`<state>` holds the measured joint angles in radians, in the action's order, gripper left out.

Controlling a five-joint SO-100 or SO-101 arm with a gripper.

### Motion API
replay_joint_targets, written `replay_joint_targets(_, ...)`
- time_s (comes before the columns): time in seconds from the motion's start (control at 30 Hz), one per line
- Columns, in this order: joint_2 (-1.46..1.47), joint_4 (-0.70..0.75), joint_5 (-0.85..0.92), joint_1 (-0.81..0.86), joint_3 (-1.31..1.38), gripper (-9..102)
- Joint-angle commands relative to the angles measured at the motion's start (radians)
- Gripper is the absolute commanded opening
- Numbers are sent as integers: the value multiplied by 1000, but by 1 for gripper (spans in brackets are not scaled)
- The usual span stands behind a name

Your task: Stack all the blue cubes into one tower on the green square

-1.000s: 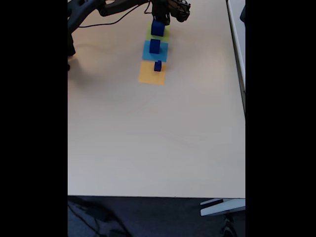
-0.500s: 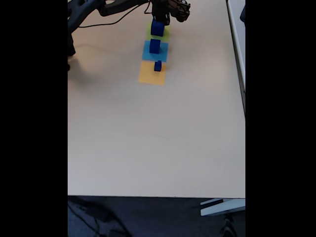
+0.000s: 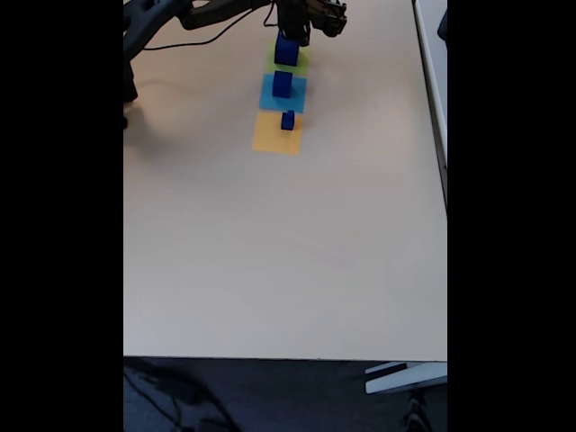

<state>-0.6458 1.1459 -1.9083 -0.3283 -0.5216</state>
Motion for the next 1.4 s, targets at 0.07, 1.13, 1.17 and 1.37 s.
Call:
replay_joint_targets(0.07,-140,-38,104,35,51,0)
replay_joint_targets(1.13,-190,-870,1143,164,164,0)
replay_joint_targets(1.17,-187,-904,1183,164,172,0)
replay_joint_targets(1.37,-179,-1014,1304,167,186,0)
